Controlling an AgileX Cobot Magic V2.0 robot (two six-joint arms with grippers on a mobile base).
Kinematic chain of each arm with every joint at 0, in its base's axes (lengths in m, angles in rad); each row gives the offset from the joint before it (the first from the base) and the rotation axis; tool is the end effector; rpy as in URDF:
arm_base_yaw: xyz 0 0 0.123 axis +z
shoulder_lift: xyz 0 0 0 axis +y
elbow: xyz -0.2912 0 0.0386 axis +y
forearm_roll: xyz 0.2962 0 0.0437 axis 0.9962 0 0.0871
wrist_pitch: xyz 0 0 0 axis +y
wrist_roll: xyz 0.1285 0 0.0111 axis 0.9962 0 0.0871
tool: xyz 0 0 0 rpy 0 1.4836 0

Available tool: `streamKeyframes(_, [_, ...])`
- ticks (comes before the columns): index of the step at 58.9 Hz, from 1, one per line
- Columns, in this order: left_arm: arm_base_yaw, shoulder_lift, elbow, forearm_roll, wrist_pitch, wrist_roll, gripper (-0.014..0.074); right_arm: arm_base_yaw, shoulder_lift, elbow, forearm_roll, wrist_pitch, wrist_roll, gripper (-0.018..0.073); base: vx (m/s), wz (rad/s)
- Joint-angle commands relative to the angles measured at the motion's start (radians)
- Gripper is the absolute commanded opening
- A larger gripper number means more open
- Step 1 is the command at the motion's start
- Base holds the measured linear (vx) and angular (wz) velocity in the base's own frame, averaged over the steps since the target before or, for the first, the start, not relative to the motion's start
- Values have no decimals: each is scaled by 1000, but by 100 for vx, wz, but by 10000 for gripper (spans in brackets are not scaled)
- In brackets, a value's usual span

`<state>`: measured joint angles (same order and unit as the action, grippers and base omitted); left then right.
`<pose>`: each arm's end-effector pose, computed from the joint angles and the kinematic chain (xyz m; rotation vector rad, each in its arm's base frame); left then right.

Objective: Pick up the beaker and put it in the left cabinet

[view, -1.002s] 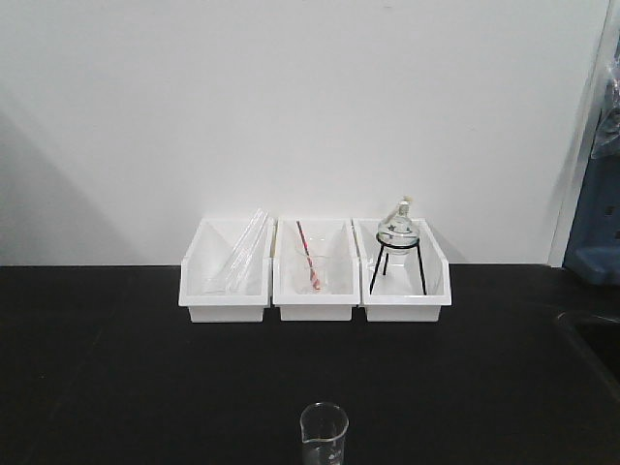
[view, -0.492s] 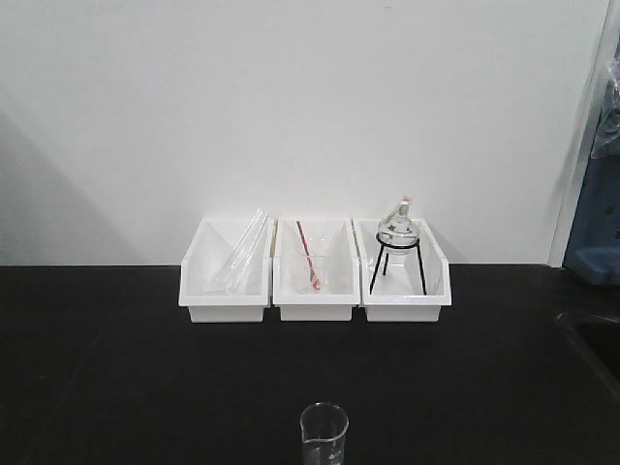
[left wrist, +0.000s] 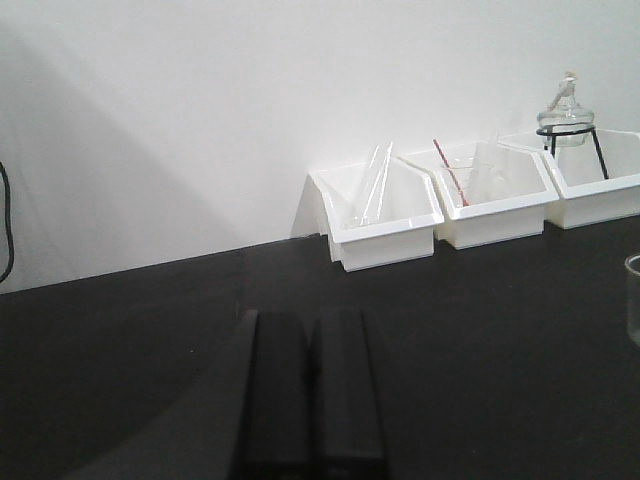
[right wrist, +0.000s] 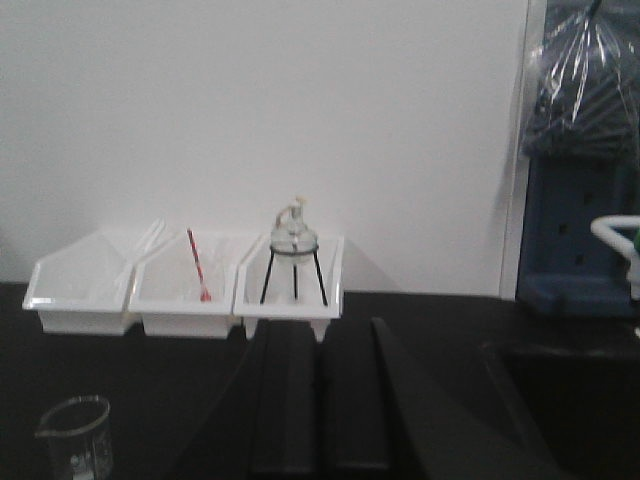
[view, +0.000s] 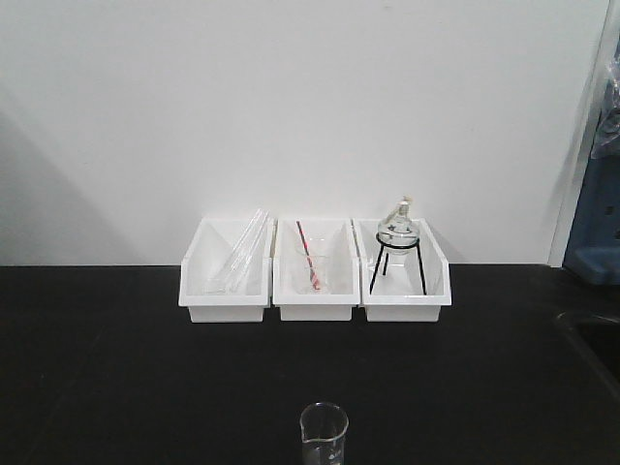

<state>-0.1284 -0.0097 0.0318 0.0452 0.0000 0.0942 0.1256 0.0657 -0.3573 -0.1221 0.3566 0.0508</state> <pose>0.1331 -0.0172 0.2042 0.2010 1.4922 0.0088 0.1117 0.0086 0.3107 -0.1125 1.5421 0.0162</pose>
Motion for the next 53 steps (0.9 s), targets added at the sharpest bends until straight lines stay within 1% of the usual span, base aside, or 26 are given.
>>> streamKeyframes(1, [-1, -19, 16, -3, -75, -3, 1, -4, 45, -33, -18, -29, -8, 50, 0, 0])
streamKeyframes(8, [-1, -19, 16, -3, -75, -3, 1, -4, 83, -33, -18, -15, -8, 118, 0, 0])
streamKeyframes(16, [-1, -19, 16, -3, -75, -3, 1, -4, 137, -33, -18, -13, -8, 288, 0, 0])
streamKeyframes(24, [-1, -19, 16, -3, -75, -3, 1, -4, 192, -33, -18, -38, -8, 496, 0, 0])
streamKeyframes(29, [-1, -19, 16, -3, -75, -3, 1, -4, 229, -33, 7, -84, -2, 578, 0, 0])
streamKeyframes(31, [-1, -19, 16, -3, -75, -3, 1, -4, 249, -32, 33, -111, 4, 607, 0, 0])
streamKeyframes(34, [-1, -19, 16, -3, -75, -3, 1, -4, 279, -32, 66, -147, 7, 633, 0, 0])
streamKeyframes(38, [-1, -19, 16, -3, -75, -3, 1, -4, 342, -32, 105, -199, 2, 641, 0, 0])
streamKeyframes(49, [-1, -19, 16, -3, -75, -3, 1, -4, 543, -32, 115, -373, -84, 628, 0, 0])
streamKeyframes(53, [-1, -19, 16, -3, -75, -3, 1, -4, 633, -32, 115, -439, -89, 618, 0, 0])
